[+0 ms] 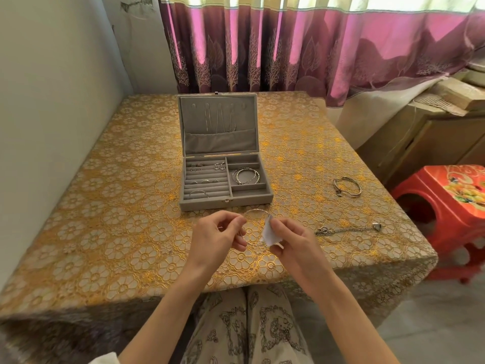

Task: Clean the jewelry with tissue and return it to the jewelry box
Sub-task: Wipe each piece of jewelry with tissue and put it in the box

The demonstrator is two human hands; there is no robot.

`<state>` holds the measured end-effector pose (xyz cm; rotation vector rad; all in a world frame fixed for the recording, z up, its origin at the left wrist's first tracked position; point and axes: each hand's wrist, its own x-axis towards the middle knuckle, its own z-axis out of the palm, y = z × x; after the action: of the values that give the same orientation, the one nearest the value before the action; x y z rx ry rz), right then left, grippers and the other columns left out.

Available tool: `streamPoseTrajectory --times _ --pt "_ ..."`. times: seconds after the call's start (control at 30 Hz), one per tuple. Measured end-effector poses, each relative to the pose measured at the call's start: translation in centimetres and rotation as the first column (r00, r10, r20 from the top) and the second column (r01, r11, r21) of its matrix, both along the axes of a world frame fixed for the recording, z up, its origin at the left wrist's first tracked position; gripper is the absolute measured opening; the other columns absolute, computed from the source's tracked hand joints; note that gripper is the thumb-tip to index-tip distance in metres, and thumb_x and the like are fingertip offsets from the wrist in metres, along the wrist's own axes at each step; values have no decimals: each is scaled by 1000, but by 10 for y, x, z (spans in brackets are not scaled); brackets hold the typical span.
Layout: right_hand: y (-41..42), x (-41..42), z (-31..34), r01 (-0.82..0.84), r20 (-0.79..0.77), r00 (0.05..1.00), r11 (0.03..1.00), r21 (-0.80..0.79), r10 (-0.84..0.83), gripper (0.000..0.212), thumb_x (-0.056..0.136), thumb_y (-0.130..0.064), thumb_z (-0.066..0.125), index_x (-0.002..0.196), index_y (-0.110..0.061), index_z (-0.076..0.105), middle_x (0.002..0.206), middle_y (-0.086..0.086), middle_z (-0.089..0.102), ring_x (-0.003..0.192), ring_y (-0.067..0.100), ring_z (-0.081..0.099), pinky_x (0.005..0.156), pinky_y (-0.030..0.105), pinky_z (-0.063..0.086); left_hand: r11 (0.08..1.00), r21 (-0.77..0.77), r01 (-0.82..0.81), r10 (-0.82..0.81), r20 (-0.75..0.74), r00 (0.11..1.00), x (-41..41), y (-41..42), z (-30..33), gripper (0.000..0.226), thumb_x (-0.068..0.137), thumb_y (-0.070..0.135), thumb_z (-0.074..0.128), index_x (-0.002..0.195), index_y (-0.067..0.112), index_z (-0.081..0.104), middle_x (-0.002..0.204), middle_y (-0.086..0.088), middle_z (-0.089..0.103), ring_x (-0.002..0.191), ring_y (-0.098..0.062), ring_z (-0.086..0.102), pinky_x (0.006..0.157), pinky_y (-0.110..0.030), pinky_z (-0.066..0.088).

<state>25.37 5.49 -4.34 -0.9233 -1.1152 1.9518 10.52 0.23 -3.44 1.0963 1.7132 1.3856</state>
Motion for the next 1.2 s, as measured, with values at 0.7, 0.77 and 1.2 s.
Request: streamPoseTrajectory --times 0.7,0.77,1.2 --pt "101 2 -25 255 410 819 895 367 -402 22 91 -27 56 80 -10 64 72 1 60 66 13 49 58 21 37 999 -44 -26 2 -475 880 -56 97 33 12 88 9 59 94 9 70 69 -1 66 56 -5 58 53 -11 47" --pt "117 6 -32 145 493 779 876 459 -387 23 91 -28 56 80 -9 65 72 2 60 66 13 51 56 19 37 996 -49 -71 32 -558 829 -62 116 35 13 88 14 60 96 10 71 72 2 66 60 1 55 53 -5 39" --pt "139 11 -57 40 506 726 763 645 -466 15 87 -25 61 75 -17 64 73 -11 57 69 6 52 61 18 38 956 -249 -154 -58 -677 734 -64 176 -2 14 85 22 64 95 16 72 92 -5 70 94 -20 62 83 -33 49"
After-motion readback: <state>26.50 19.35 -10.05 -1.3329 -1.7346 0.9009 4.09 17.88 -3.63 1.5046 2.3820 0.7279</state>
